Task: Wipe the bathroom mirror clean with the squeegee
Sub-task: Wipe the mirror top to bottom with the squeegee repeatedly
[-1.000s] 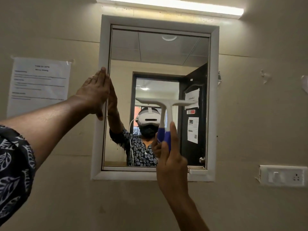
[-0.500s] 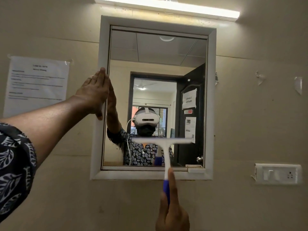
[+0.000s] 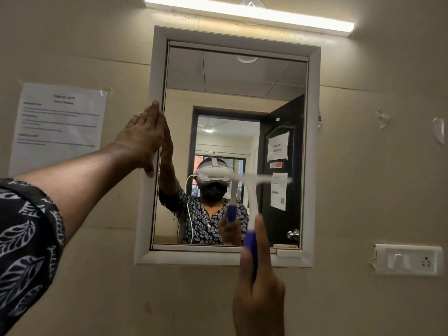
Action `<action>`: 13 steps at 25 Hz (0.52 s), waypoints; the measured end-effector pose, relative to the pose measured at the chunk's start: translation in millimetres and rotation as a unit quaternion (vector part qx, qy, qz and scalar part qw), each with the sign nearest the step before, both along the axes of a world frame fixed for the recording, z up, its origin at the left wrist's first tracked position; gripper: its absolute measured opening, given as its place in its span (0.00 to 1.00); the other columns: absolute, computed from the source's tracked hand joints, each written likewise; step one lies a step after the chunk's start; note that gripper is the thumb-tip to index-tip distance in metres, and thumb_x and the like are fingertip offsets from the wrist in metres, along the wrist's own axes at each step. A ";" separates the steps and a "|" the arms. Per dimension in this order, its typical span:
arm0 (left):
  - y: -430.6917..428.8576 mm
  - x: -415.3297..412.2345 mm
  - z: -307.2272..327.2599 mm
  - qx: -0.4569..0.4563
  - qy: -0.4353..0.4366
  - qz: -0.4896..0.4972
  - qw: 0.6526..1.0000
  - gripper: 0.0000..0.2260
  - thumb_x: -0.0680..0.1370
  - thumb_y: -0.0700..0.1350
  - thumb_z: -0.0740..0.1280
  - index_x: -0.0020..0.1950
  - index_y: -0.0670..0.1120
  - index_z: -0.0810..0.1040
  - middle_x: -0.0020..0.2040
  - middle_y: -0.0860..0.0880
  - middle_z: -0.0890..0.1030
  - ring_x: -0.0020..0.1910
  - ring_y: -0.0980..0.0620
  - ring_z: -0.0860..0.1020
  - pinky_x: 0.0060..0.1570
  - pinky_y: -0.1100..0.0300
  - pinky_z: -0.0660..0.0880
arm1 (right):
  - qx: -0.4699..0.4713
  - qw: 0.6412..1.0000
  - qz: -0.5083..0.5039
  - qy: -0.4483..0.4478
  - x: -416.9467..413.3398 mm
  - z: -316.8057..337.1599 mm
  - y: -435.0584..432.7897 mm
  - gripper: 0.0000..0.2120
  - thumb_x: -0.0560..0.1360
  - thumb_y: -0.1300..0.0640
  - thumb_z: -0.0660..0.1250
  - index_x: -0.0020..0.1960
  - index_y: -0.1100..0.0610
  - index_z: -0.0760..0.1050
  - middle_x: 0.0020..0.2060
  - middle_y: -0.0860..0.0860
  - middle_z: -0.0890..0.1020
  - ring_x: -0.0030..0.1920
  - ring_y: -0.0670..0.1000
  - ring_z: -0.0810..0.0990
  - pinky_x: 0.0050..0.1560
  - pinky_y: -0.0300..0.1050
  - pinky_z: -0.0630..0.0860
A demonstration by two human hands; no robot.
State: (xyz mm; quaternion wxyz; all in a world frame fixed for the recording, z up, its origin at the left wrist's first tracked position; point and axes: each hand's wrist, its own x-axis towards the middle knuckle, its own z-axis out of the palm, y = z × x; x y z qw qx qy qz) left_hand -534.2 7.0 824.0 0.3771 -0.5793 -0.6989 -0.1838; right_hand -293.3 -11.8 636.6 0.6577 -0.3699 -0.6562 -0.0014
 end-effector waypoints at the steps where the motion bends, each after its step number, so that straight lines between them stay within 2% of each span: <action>1: 1.6 0.0 0.4 -0.001 -0.004 0.001 1.000 0.66 0.57 0.49 0.81 0.74 0.39 0.33 0.75 0.41 0.32 0.75 0.43 0.37 0.73 0.52 0.42 | -0.016 0.996 0.082 -0.005 -14.7 18.8 -2.2 0.25 0.78 0.51 0.52 0.74 0.44 0.54 0.25 0.47 0.73 0.26 0.44 0.76 0.25 0.31 0.73; 3: 4.0 -1.4 0.2 -0.007 -0.002 0.004 1.000 0.66 0.56 0.49 0.81 0.74 0.39 0.32 0.75 0.41 0.32 0.75 0.43 0.37 0.73 0.52 0.42 | 0.006 0.994 0.106 -0.016 -23.9 60.6 6.9 0.25 0.80 0.51 0.49 0.75 0.41 0.47 0.34 0.54 0.77 0.31 0.51 0.79 0.30 0.42 0.79; 4: 4.4 -1.4 -1.1 -0.007 0.002 0.007 1.000 0.66 0.56 0.49 0.81 0.74 0.39 0.32 0.75 0.41 0.32 0.75 0.43 0.37 0.73 0.52 0.42 | 0.021 0.994 0.112 -0.002 -29.5 89.3 10.5 0.24 0.81 0.51 0.49 0.75 0.42 0.46 0.34 0.54 0.76 0.32 0.52 0.79 0.31 0.44 0.79; 9: 9.5 -4.3 -0.1 0.000 0.009 0.006 1.000 0.66 0.57 0.48 0.81 0.74 0.39 0.33 0.75 0.41 0.32 0.75 0.43 0.37 0.73 0.52 0.41 | 0.088 0.992 0.083 0.023 -65.0 185.2 34.8 0.24 0.82 0.54 0.52 0.76 0.49 0.50 0.30 0.45 0.68 0.27 0.42 0.69 0.26 0.30 0.64; 11: 10.5 -5.7 0.0 0.000 0.010 0.006 1.000 0.65 0.57 0.48 0.81 0.74 0.39 0.33 0.75 0.41 0.32 0.75 0.43 0.37 0.73 0.52 0.41 | 0.103 0.991 0.084 0.023 -76.4 206.5 40.4 0.24 0.82 0.55 0.52 0.76 0.51 0.51 0.36 0.45 0.75 0.27 0.40 0.69 0.23 0.29 0.64; 13: 11.5 -6.6 -0.5 0.001 0.010 0.006 1.000 0.65 0.58 0.48 0.81 0.74 0.40 0.33 0.75 0.41 0.32 0.75 0.43 0.37 0.73 0.52 0.41 | 0.109 0.991 0.079 0.015 -85.8 220.7 41.9 0.24 0.82 0.56 0.52 0.76 0.52 0.51 0.47 0.51 0.80 0.28 0.40 0.69 0.23 0.27 0.66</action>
